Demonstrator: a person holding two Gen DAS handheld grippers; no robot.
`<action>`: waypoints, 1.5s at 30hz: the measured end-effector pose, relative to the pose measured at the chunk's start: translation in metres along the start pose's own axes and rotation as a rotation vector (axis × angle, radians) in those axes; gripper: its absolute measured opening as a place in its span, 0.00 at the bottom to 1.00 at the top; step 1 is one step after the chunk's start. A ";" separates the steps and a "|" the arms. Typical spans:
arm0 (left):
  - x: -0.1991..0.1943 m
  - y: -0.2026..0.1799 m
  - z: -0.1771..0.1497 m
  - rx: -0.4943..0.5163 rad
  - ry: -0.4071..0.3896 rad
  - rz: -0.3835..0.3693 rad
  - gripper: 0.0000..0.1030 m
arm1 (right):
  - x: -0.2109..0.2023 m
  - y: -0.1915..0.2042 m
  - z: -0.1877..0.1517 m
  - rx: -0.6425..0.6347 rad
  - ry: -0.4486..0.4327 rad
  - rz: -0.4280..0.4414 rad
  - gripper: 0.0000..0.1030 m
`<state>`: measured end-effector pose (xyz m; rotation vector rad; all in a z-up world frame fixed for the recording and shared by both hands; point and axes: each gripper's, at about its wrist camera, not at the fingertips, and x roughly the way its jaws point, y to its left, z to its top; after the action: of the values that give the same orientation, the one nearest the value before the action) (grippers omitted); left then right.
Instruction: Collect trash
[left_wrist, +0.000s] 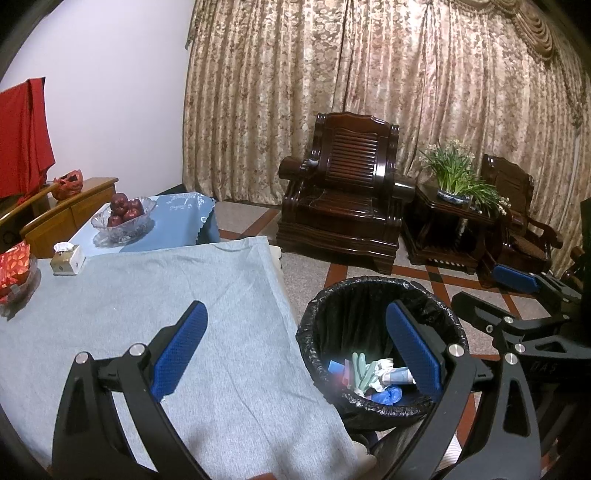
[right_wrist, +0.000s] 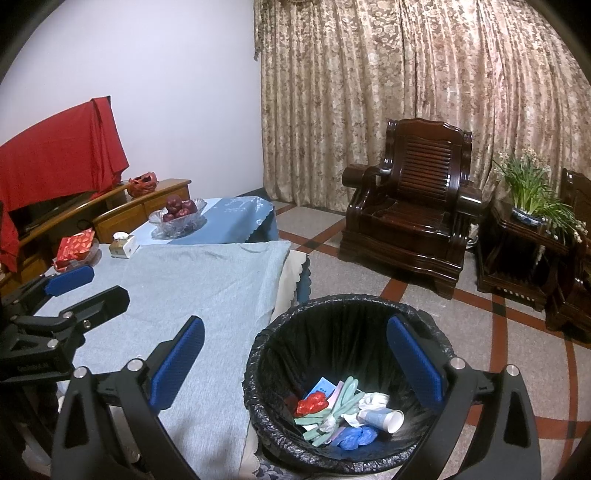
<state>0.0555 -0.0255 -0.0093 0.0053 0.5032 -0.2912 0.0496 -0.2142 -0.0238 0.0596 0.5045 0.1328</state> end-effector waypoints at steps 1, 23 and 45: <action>0.000 0.000 0.000 0.000 -0.001 0.000 0.92 | 0.000 -0.001 0.001 0.000 0.000 0.000 0.94; 0.000 0.001 0.001 0.000 0.001 -0.003 0.92 | 0.001 0.002 0.000 -0.002 0.000 -0.001 0.94; 0.000 0.003 0.001 -0.001 0.000 0.001 0.92 | -0.002 -0.005 -0.002 -0.003 0.005 -0.007 0.94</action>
<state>0.0570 -0.0230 -0.0086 0.0047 0.5032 -0.2901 0.0478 -0.2191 -0.0251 0.0548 0.5099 0.1272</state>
